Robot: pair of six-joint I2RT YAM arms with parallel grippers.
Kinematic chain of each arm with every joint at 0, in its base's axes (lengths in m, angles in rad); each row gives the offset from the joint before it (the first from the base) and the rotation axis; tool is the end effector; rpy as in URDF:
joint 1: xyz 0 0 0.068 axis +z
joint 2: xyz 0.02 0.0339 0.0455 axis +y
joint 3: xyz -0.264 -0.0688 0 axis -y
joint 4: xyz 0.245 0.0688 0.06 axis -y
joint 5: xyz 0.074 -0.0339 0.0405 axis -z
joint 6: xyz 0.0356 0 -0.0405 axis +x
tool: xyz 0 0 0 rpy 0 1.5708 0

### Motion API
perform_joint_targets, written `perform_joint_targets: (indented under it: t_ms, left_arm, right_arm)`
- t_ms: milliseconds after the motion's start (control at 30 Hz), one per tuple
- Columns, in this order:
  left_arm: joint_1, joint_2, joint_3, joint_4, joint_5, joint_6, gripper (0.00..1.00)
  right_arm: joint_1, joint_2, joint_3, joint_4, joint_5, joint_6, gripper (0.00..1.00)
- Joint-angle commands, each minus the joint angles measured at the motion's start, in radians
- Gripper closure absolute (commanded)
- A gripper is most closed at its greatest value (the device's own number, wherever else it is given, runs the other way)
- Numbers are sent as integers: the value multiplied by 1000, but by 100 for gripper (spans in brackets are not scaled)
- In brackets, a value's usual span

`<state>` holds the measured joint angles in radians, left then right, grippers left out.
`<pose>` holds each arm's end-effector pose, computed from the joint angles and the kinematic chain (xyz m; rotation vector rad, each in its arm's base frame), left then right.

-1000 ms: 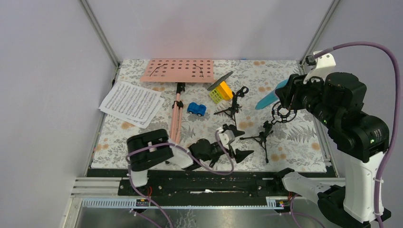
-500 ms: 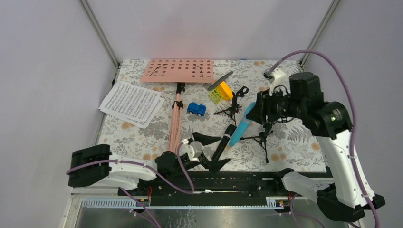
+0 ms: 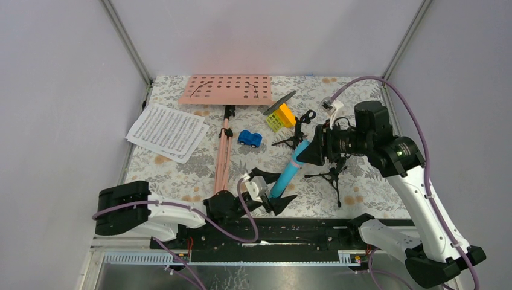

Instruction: Pack up the instrument practice props

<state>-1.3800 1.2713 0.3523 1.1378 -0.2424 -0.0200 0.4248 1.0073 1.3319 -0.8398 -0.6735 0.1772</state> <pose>0.0547 -0.2383 0.2309 0.7232 1.2363 -1.0055 0.1555 0.0947 0.4215 -0.6822 2.0239 1.0614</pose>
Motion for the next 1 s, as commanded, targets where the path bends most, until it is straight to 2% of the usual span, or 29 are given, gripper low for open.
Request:
perform_joint_targets:
  t_ms: [0,100,233,267,300,367,433,467,500,533,633,667,767,967]
  left_arm:
    - [-4,34,67,47,12,-30,25]
    - [-4,43,82,45,9,-34,33]
    - [-4,24,86,28,4,-36,36]
    - [-4,20,89,19,1,-36,41]
    - [-4,16,93,5,-3,-35,52]
    - [-4,16,101,-29,-25,-36,79]
    - [-4,14,102,-58,-40,-46,89]
    - [-4,12,102,-72,-50,-60,90]
    - [-4,8,104,-92,-72,-84,90]
    - [-4,3,114,-154,-112,-120,93]
    - [-4,-17,208,-485,-313,-267,100]
    - [-4,-24,244,-615,-369,-310,100]
    - [-4,-54,268,-803,-439,-386,100]
    - [-1,-185,137,-967,-520,-676,100]
  right_arm:
    - [2,-14,-35,72,-81,1,89]
    - [3,-14,-53,71,-88,-2,89]
    - [3,-12,-70,56,-71,-31,88]
    - [3,-11,-73,57,-71,-31,88]
    - [3,-8,-78,60,-71,-30,88]
    - [2,-5,-85,79,-71,-19,88]
    - [3,-1,-88,94,-72,-7,88]
    - [2,1,-88,100,-68,-2,85]
    - [3,2,-87,106,-54,3,80]
    - [3,2,-84,111,-33,10,72]
    - [2,4,-68,113,71,27,27]
    - [2,5,-57,112,124,31,3]
    - [3,1,-28,120,223,38,0]
    - [3,-44,-55,200,288,95,0]
